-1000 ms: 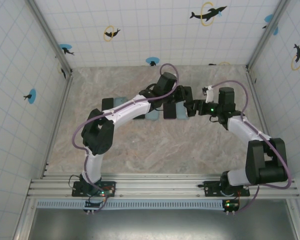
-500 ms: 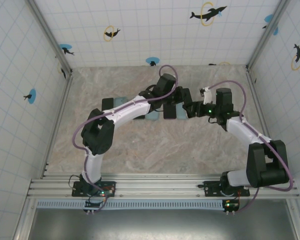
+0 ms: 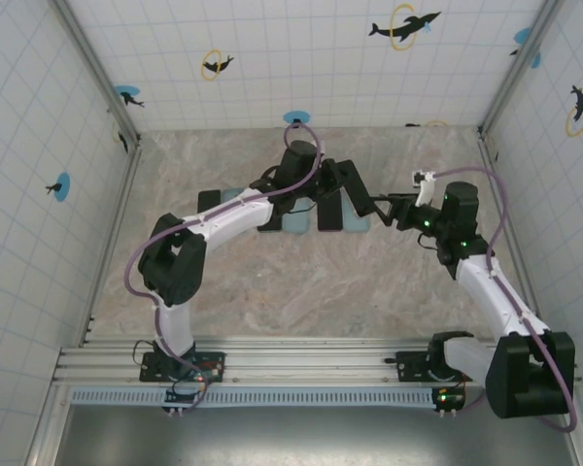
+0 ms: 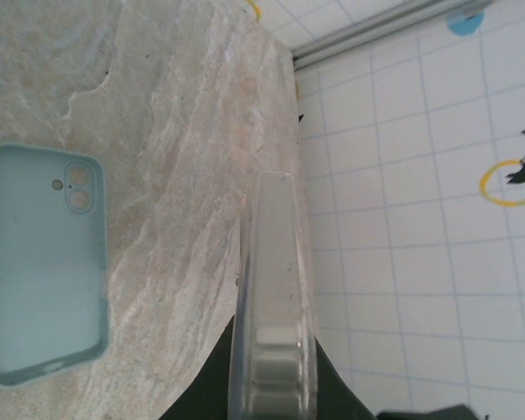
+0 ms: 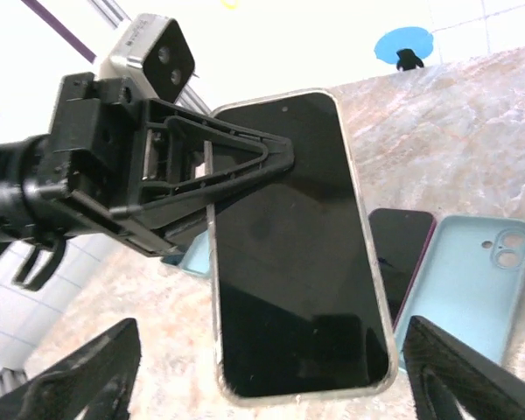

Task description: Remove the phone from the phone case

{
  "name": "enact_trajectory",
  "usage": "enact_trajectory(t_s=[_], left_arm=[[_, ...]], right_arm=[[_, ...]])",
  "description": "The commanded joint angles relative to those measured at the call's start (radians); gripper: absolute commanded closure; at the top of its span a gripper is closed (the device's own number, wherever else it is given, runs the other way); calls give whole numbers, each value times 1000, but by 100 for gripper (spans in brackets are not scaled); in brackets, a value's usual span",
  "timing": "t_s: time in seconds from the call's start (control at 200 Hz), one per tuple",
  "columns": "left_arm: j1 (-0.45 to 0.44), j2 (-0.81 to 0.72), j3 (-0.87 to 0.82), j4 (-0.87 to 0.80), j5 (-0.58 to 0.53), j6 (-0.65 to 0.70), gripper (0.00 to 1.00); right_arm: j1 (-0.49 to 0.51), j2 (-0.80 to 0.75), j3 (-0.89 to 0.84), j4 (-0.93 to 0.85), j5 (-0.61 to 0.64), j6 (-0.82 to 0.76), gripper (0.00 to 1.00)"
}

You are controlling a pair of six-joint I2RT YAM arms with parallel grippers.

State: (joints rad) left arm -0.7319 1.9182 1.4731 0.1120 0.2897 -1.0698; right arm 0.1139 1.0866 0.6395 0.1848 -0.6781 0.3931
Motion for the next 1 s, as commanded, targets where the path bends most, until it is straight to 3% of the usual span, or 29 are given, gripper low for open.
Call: enact_trajectory(t_s=[0.0,0.27,0.535,0.996], left_arm=[[10,-74,-16,180,50,-94,91],[17,-106,-43,294,73,-181,91],[17,-116,-60,375,88,-240,91],[16,-120,-64,422,104,-277,93]], right_arm=[[16,-35,-64,160,-56,198,25],[135,-54,-217,500,26,526,38],[164,16,-276,841,132,779,54],[162,85,-250,943,152,865,72]])
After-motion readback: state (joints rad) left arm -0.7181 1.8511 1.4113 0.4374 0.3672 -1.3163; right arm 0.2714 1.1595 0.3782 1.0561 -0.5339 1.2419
